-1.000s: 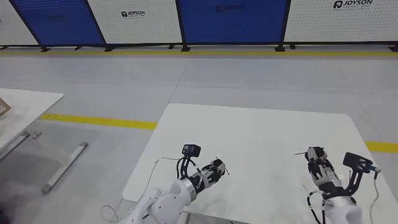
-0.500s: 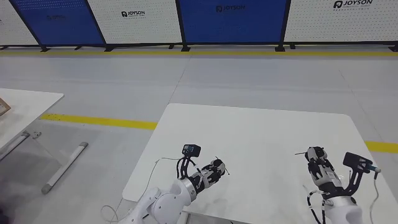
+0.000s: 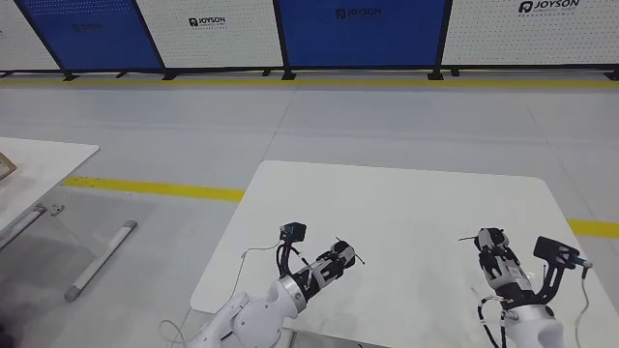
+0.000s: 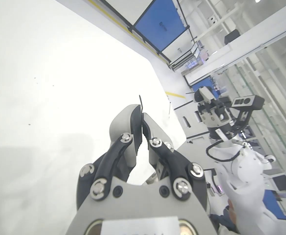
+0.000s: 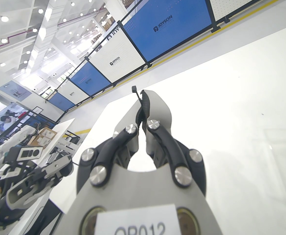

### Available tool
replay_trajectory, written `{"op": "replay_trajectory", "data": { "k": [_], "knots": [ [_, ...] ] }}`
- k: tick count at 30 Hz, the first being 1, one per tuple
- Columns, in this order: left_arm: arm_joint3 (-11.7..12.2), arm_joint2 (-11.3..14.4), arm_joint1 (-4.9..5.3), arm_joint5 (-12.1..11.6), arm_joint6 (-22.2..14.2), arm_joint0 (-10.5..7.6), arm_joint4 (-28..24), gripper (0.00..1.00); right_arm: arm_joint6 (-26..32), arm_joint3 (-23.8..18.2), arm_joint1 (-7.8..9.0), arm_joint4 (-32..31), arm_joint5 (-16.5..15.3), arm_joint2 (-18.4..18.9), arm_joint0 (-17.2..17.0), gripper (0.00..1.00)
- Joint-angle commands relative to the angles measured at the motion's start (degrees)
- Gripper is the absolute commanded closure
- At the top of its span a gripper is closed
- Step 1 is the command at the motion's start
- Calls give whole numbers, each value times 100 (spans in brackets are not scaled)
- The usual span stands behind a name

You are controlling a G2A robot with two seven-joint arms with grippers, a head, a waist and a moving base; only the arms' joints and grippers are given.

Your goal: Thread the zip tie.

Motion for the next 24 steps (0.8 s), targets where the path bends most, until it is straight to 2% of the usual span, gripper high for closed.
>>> {"op": "replay_trajectory", "data": {
  "k": [1,2,12,17,19,21,24],
  "knots": [
    [241,108,-17,48,-66,-204,27,100,0,0,0,0,0,0,0,100],
    [307,142,-22,105,-109,-275,63,100,0,0,0,0,0,0,0,100],
    [307,142,-22,105,-109,-275,63,100,0,0,0,0,0,0,0,100],
    [359,52,-63,151,543,-277,-258,100,0,0,0,0,0,0,0,100],
    [408,12,-55,100,544,-248,-261,100,0,0,0,0,0,0,0,100],
    [485,42,-32,89,520,-203,123,100,0,0,0,0,0,0,0,100],
    [488,54,-35,53,532,-185,75,100,0,0,0,0,0,0,0,100]
  ]
}}
